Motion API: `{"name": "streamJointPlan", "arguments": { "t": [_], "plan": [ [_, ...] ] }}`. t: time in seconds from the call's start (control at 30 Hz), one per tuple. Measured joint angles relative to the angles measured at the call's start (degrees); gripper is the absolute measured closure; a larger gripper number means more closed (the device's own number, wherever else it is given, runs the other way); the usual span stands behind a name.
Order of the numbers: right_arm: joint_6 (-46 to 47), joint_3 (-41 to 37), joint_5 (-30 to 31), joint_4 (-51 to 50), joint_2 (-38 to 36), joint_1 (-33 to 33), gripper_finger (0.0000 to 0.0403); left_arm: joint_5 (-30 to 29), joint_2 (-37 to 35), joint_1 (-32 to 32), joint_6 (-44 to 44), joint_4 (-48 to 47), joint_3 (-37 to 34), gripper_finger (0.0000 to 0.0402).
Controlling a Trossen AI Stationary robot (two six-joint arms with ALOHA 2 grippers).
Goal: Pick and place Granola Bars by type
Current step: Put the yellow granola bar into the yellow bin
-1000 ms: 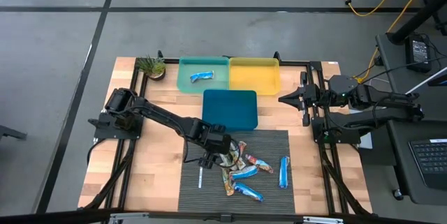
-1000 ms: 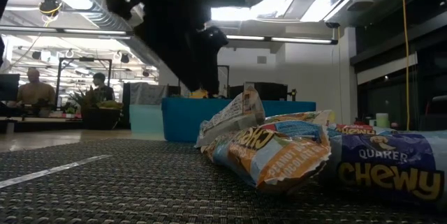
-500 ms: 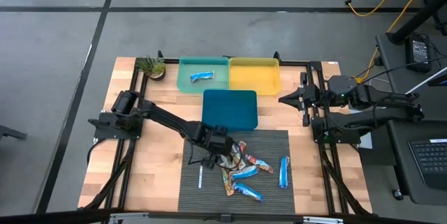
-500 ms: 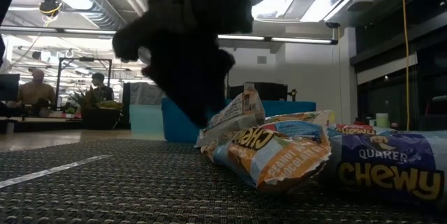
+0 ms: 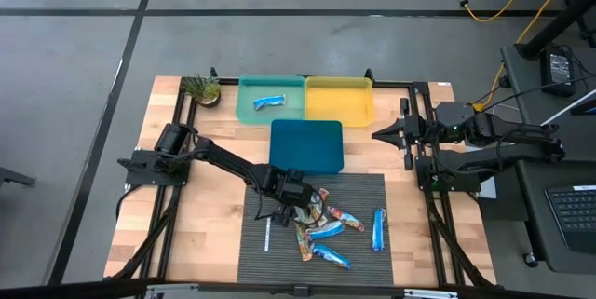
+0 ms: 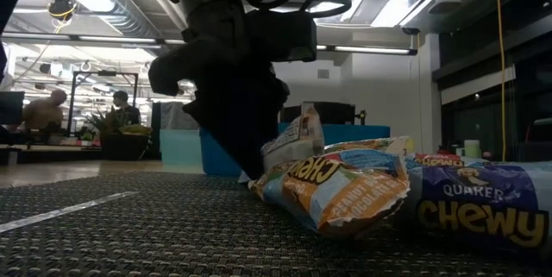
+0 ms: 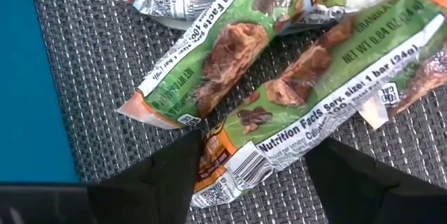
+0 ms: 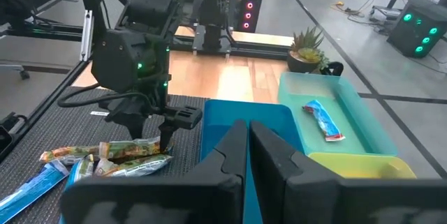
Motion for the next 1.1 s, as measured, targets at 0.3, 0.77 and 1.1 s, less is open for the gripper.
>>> {"name": "streamJointPlan", "arguments": {
  "t": [0.3,0.77,1.1],
  "plan": [
    [0.01,0.00,-0.02,0.00,0.00,0.00,0.0382,-0.32,0.00,0.02,-1.83,-0.22,-0.02,0.0228],
    [-0.01,0.00,-0.03,0.04,0.02,0.02,0.0382,-1.63,-3.51,-0.83,-5.71,-3.46,-0.11,0.0331],
    [-0.01,0.00,-0.04,-0.04,0.02,0.02,0.0382,-7.29,-17.42,-1.44,-9.91,-2.61,-0.09,0.0345]
  ]
}}
